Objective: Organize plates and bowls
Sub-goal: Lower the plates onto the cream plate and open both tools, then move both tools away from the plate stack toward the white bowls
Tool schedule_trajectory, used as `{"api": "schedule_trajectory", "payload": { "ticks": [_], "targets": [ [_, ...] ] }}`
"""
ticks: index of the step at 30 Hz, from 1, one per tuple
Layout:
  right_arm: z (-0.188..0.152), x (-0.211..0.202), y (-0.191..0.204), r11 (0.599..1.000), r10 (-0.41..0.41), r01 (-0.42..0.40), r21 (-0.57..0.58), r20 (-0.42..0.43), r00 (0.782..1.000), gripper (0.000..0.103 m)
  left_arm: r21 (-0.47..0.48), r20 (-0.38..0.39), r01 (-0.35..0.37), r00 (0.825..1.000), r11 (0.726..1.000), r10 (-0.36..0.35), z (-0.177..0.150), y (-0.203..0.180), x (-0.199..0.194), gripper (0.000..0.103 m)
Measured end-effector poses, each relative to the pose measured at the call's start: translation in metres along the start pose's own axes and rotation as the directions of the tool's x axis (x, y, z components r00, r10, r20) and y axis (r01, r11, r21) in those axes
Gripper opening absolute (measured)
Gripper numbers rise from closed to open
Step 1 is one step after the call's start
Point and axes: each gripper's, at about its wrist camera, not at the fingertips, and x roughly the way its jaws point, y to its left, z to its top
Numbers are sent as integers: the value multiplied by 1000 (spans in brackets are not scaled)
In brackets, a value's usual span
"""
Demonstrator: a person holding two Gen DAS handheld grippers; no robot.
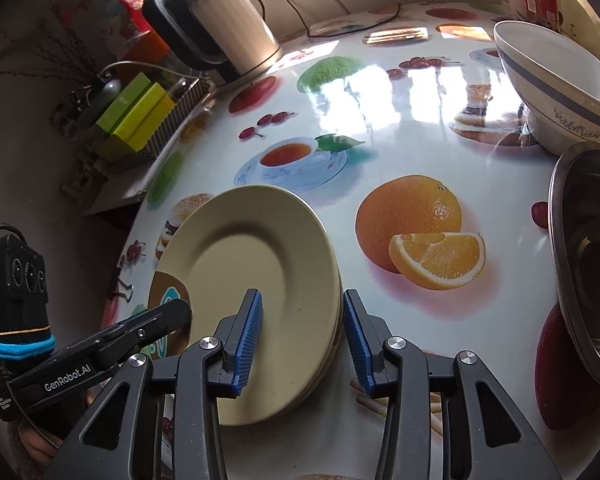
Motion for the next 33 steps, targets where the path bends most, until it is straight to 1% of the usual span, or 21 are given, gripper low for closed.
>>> {"api": "schedule_trajectory", "payload": {
  "ticks": [11, 22, 25, 33],
  "targets": [
    [28, 14, -1, 1000, -17, 17, 13, 3, 1000, 40, 10, -6, 1, 1000, 1000, -1, 33, 2, 15, 48],
    [52, 27, 0, 1000, -16, 16, 15, 5, 1000, 40, 21, -3, -10, 1000, 1000, 10, 58, 5, 24, 48],
    [57, 30, -1, 1000, -13, 13, 16, 4, 1000, 40, 31, -1, -21, 1000, 999, 22, 62, 4, 25, 48],
    [62, 34, -1, 1000, -11, 11, 14, 8, 1000, 40, 29, -3, -21, 1000, 999, 21, 65, 2, 27, 48]
  ]
}}
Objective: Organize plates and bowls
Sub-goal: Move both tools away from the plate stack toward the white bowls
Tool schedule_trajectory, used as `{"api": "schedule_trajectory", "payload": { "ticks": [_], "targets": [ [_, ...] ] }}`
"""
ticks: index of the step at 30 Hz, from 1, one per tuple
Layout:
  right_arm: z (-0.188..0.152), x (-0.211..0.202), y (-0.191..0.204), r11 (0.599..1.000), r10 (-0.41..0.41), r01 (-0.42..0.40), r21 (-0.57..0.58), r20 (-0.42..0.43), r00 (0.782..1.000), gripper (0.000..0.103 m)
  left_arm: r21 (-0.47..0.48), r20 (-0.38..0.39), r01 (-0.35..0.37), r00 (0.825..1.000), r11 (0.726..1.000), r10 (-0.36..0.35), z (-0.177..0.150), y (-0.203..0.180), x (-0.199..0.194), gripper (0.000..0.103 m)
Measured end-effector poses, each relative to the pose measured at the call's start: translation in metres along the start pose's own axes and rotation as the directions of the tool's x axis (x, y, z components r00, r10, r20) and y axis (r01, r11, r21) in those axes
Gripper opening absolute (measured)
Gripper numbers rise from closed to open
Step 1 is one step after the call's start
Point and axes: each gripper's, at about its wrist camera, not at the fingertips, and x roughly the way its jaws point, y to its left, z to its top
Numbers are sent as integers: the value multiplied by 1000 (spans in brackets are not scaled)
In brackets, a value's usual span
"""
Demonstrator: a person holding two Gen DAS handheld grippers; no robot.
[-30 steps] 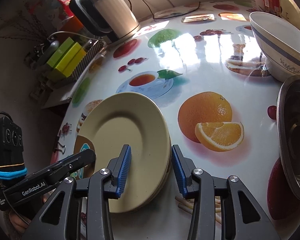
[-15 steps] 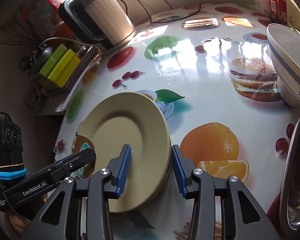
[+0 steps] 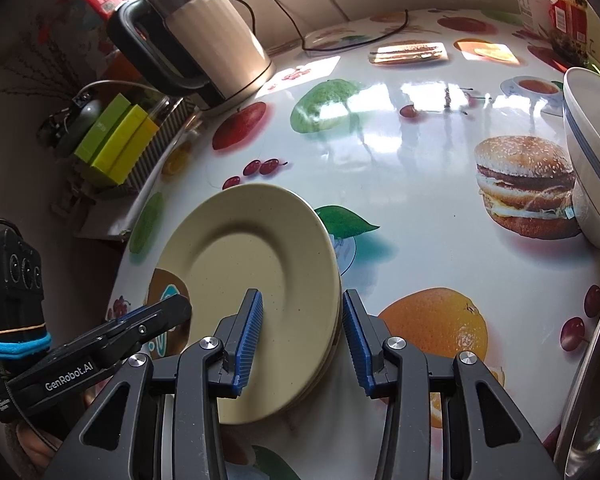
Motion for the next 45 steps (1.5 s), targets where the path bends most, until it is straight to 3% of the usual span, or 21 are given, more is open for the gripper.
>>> {"api": "schedule_trajectory", "payload": {
  "ticks": [6, 12, 26, 34, 37, 45],
  "targets": [
    [1, 0, 4, 999, -24, 24, -34, 7, 1000, 42, 35, 8, -40, 999, 999, 39, 0, -7, -3, 48],
    [-3, -3, 3, 998, -48, 49, -38, 13, 999, 53, 62, 29, -84, 996, 995, 83, -4, -10, -9, 48],
    [-14, -35, 8, 995, -78, 82, -57, 83, 993, 62, 138, 142, -180, 977, 974, 161, -20, -34, -43, 48],
    [-26, -63, 1, 991, -115, 122, -48, 134, 984, 64, 185, 178, -186, 972, 965, 153, -34, -57, -55, 48],
    [-31, -72, 0, 990, -121, 130, -48, 151, 981, 65, 212, 223, -223, 959, 951, 175, -40, -68, -60, 48],
    [-44, -101, -1, 977, -171, 194, -83, 225, 959, 65, 235, 283, -226, 946, 945, 156, -49, -88, -72, 48]
  ]
}}
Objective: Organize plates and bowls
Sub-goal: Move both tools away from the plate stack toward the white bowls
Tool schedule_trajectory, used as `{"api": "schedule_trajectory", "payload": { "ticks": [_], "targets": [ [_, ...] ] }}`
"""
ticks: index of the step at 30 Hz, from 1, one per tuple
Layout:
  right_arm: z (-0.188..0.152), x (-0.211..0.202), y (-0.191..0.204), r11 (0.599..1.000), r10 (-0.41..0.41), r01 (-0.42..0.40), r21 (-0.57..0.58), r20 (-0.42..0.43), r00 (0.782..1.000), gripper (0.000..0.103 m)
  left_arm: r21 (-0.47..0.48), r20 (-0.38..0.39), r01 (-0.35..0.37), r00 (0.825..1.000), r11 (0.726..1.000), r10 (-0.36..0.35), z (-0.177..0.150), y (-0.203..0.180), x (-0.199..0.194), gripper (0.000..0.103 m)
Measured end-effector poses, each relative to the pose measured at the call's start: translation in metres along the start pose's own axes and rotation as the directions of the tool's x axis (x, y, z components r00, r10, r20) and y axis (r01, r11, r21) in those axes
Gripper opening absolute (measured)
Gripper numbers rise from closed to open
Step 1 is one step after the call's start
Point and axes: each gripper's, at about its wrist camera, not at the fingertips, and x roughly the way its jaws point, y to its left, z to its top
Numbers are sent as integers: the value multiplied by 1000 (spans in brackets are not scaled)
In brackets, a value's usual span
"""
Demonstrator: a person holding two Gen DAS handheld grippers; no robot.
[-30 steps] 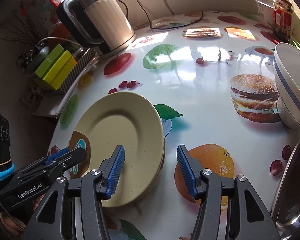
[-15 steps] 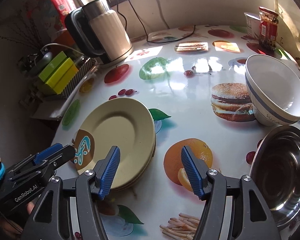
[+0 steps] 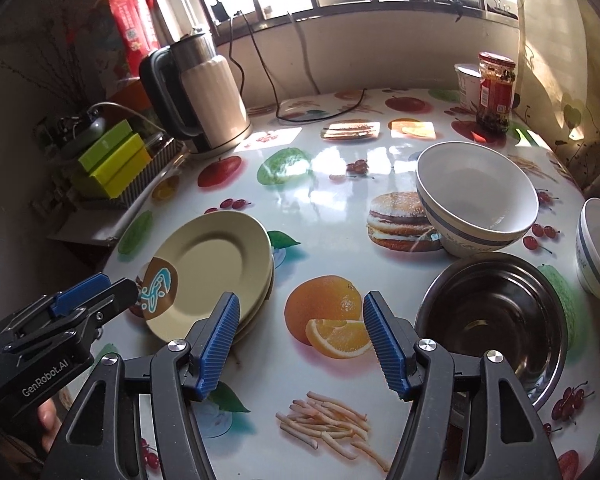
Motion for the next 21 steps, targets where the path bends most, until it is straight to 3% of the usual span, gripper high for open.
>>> {"api": "schedule_trajectory", "payload": {
  "ticks": [8, 21],
  "targets": [
    [-7, -22, -17, 999, -43, 43, 12, 39, 998, 70, -6, 16, 28, 999, 1000, -28, 3, -13, -3, 48],
    [-13, -49, -60, 989, -136, 130, 71, 76, 988, 71, 45, -30, 90, 996, 995, -89, 10, -58, 13, 48]
  ]
}}
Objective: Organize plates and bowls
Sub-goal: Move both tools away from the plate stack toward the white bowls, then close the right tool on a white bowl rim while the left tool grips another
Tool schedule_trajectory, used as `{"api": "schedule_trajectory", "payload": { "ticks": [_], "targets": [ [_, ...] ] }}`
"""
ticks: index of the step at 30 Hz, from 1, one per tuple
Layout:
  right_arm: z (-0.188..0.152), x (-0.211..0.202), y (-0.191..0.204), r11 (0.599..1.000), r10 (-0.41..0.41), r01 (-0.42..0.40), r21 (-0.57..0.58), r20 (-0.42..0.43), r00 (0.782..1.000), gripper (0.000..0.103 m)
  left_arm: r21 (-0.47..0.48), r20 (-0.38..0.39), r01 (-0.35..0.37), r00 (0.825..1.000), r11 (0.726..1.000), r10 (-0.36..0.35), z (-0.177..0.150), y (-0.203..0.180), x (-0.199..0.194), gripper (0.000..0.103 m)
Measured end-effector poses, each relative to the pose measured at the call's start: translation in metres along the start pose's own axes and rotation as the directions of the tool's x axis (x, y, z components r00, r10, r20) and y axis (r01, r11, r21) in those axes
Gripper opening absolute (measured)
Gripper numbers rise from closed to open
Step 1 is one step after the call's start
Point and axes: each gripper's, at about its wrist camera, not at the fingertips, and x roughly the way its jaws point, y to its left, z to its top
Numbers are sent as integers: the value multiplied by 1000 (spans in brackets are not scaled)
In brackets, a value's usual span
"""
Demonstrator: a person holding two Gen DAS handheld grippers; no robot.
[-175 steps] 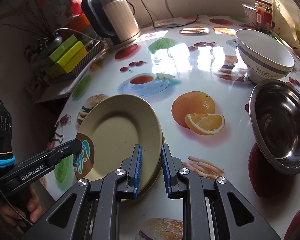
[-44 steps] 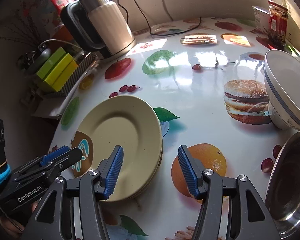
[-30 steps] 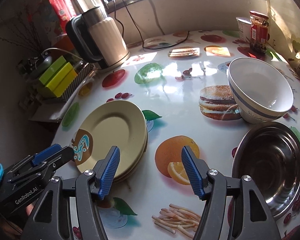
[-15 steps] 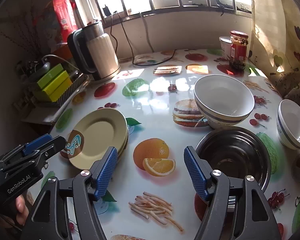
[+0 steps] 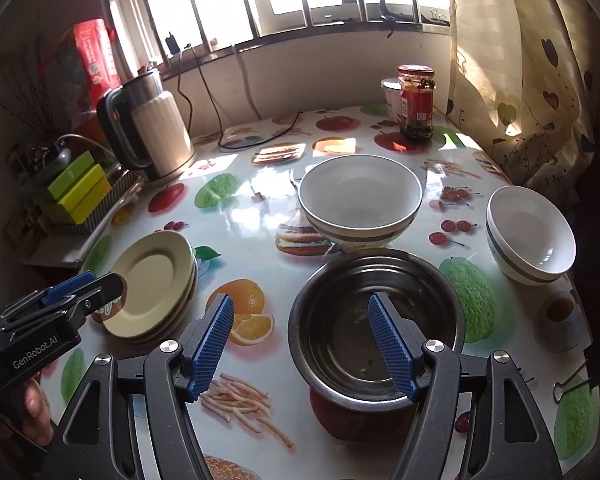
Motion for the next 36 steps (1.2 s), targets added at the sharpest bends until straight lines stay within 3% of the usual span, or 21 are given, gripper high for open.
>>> {"api": "schedule_trajectory", "payload": {
  "ticks": [3, 6, 10, 20, 27, 36],
  "targets": [
    [1, -4, -12, 1000, -16, 16, 14, 9, 1000, 71, -10, -26, 47, 999, 999, -47, 5, -8, 8, 48],
    [5, -5, -25, 999, -36, 36, 34, 14, 999, 71, 9, -39, 35, 999, 999, -35, 9, -19, 17, 48],
    [11, -5, -41, 998, -51, 50, 48, 22, 998, 71, 9, -54, 79, 995, 997, -78, 15, -31, 27, 48],
    [30, 4, -72, 994, -87, 84, 71, 29, 996, 71, 41, -57, 108, 993, 993, -106, 40, -59, 48, 48],
    [50, 15, -89, 992, -90, 87, 95, 23, 996, 71, 37, -85, 174, 982, 984, -170, 59, -77, 72, 48],
    [65, 34, -101, 989, -110, 109, 100, 6, 994, 71, 73, -110, 171, 981, 983, -162, 73, -95, 93, 48]
  ]
}}
